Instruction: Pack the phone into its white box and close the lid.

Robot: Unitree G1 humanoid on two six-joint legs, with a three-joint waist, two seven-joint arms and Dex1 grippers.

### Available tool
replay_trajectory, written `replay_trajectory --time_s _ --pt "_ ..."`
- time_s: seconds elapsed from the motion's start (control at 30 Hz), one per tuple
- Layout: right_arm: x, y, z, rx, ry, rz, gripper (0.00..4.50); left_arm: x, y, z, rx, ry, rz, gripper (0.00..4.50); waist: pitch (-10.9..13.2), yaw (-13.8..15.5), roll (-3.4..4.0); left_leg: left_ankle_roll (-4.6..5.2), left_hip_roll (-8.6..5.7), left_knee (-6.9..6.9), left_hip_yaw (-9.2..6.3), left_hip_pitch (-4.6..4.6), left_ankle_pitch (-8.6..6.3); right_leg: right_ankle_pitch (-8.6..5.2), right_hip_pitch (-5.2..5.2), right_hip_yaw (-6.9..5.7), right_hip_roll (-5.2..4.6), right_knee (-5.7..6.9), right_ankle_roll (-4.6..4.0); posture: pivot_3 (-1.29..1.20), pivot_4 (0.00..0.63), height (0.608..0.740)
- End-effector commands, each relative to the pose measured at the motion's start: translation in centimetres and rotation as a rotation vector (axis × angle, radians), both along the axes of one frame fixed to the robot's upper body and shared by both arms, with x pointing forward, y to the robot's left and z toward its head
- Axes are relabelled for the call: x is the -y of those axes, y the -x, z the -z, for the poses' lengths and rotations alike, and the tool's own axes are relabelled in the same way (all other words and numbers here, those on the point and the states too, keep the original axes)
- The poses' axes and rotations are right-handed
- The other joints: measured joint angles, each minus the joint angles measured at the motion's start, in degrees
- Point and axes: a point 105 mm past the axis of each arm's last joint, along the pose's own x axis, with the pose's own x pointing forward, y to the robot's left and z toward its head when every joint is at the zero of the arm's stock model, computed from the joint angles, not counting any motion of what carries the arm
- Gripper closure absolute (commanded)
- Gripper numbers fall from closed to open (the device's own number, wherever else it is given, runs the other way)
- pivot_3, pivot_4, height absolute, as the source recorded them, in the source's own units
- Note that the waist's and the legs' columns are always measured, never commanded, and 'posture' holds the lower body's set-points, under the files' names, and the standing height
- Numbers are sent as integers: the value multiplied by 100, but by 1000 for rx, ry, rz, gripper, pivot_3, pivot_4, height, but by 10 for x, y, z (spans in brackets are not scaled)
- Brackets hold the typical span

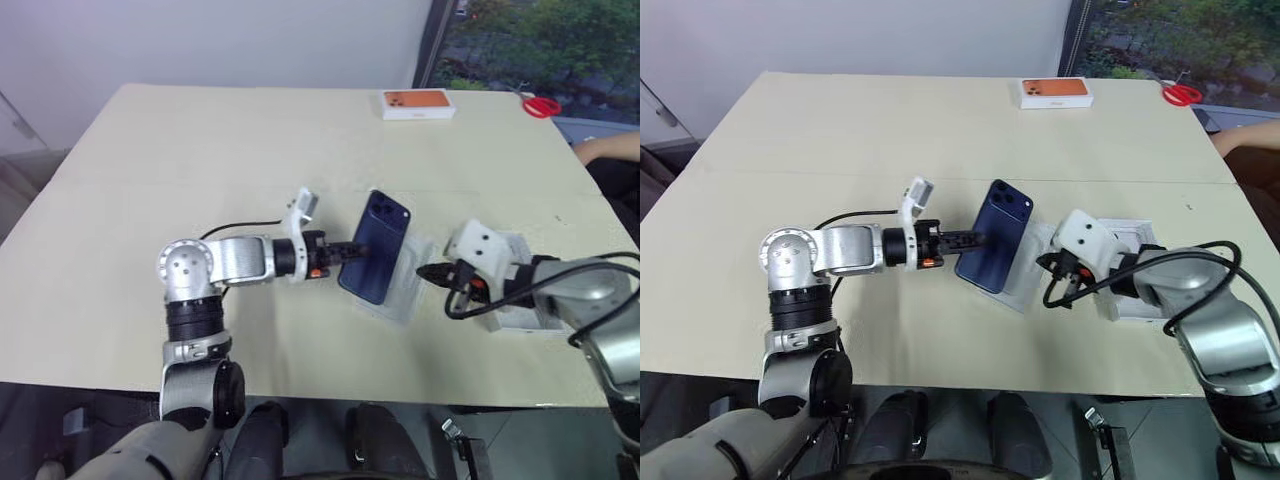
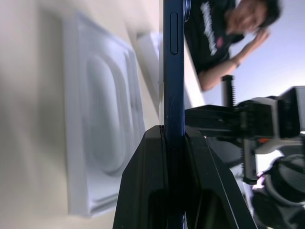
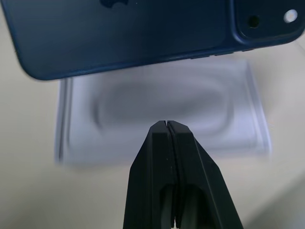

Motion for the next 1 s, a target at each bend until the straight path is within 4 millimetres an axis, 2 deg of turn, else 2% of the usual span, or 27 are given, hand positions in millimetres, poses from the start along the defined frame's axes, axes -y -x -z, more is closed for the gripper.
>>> replay_trajectory --time_s 0.03,0.23,0.6,0.63,0.7,0.9,1.0 --pt "11 2 -14 66 6 28 4500 15 -7 -6 19 -7 12 4472 0 -29 0 0 0 0 4 0 0 0 -1 3 0 -1 0 0 150 740" --pt "23 7 -8 66 16 78 4500 31 -11 -5 -6 -11 41 4472 2 -1 -2 0 -1 -1 4 -3 0 -1 -2 2 -1 -4 1 0 150 740" --pt "23 3 -1 69 30 96 4500 43 -7 2 -41 -27 74 4472 3 -4 -4 -1 -1 0 4 -3 1 -1 -1 2 -1 -5 2 0 150 740" --pt "23 2 -1 71 30 95 4500 43 -6 3 -42 -32 76 3749 3 -5 -4 -1 -1 0 4 -3 1 -1 -1 2 -1 -5 2 0 150 740" --pt "22 1 -2 75 26 90 4500 43 -6 3 -39 -38 78 3291 3 -4 -4 -2 -1 0 4 -3 1 -1 -1 2 -1 -5 2 0 150 740" --pt "23 0 -3 75 28 86 4500 37 -5 2 -13 -55 85 427 3 -5 -4 -2 -1 0 4 -3 1 -1 0 2 -1 -5 2 0 150 740" --pt "23 0 -3 75 30 85 4500 30 -5 -2 14 -66 90 427 3 -13 -3 -3 -1 0 4 -2 1 -1 0 2 -1 -4 2 0 150 740"
